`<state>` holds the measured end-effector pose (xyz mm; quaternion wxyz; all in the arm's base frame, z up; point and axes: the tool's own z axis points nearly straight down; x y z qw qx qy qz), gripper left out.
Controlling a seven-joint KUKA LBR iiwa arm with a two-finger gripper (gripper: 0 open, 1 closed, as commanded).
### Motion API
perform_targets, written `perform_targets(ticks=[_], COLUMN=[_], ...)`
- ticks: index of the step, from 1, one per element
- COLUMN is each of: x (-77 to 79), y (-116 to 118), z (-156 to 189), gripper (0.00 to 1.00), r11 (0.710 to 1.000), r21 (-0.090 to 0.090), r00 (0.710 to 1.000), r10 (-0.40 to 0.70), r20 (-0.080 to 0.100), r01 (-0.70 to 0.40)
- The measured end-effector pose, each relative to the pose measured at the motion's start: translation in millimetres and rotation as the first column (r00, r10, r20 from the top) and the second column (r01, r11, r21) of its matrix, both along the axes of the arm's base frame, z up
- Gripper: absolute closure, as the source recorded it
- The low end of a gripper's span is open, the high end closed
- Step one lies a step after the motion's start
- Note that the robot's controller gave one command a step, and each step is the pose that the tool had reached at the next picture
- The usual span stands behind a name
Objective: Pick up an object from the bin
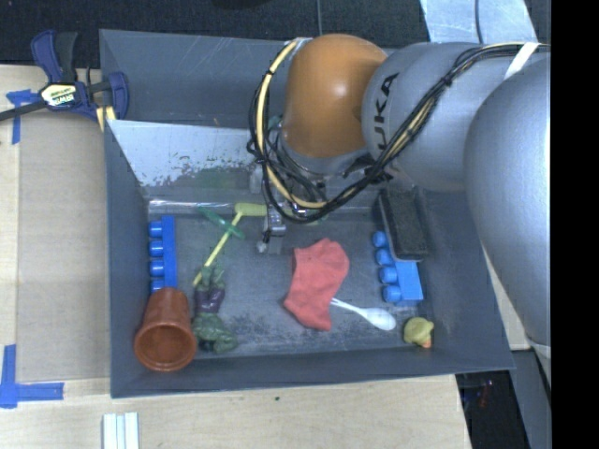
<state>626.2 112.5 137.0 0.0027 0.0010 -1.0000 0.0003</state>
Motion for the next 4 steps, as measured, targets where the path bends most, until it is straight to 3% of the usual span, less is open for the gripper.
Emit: perform_targets(ticks=[1,2,3,4], x=[2.0,1.1,-10.1,-21.7], y=[-0.4,-18.6,-38.8,-78.4], z=[5.4,-51.3,-71.1,-64.3], gripper=[0.00,0.00,0.00,0.00], r11=[1.000,0.999,0.998,0.995], r21=[0.001,0.003,0.006,0.003], r00=[1.000,0.999,0.998,0.994], r10=[-0.002,-0.042,-0.056,-0.105], r20=[0.008,0.013,0.013,0.011], r01=[0.002,0.042,0.056,0.105])
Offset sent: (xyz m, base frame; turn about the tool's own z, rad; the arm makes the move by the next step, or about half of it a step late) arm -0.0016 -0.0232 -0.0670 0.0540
